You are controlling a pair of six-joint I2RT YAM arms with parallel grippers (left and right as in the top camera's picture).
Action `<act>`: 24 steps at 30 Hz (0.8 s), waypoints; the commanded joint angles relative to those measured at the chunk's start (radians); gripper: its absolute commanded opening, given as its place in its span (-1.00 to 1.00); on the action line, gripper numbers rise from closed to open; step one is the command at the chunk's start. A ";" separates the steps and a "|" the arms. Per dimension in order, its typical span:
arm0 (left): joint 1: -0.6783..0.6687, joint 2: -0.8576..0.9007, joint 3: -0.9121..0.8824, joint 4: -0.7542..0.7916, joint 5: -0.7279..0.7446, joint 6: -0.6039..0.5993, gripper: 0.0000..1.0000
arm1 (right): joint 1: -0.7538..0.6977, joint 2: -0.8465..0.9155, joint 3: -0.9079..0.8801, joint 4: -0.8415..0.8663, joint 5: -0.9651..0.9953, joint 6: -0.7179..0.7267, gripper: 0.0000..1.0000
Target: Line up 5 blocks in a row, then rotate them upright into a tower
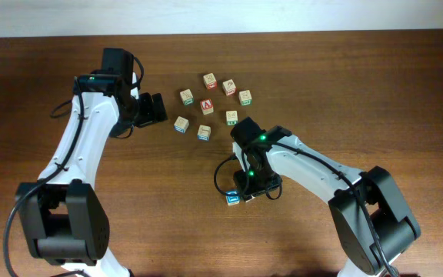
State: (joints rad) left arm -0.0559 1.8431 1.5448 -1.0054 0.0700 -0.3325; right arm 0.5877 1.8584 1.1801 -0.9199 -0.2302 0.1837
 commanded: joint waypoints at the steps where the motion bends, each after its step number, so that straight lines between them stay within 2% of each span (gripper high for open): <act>1: -0.001 0.003 0.018 -0.002 -0.007 0.016 0.98 | -0.002 0.012 0.074 -0.037 -0.005 0.000 0.00; 3: -0.001 0.003 0.018 -0.002 -0.007 0.016 0.98 | -0.019 0.013 0.162 -0.074 0.006 -0.001 0.02; 6: -0.001 0.003 0.018 -0.002 -0.007 0.016 0.98 | -0.048 0.013 0.305 -0.072 0.029 0.000 0.16; 11: -0.001 0.003 0.018 -0.001 -0.007 0.015 0.98 | -0.080 0.031 0.467 0.064 0.146 0.055 0.22; 16: -0.001 0.003 0.018 -0.001 -0.007 0.015 0.98 | -0.084 0.185 0.579 0.140 0.211 0.064 0.23; 19: -0.001 0.003 0.018 -0.002 -0.007 0.016 0.98 | -0.103 0.322 0.669 0.133 0.216 0.064 0.23; 24: -0.001 0.003 0.018 -0.002 -0.007 0.016 0.98 | -0.126 0.428 0.721 0.140 0.208 0.064 0.22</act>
State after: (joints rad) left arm -0.0559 1.8435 1.5448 -1.0058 0.0700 -0.3325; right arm 0.4854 2.2482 1.8542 -0.7845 -0.0410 0.2371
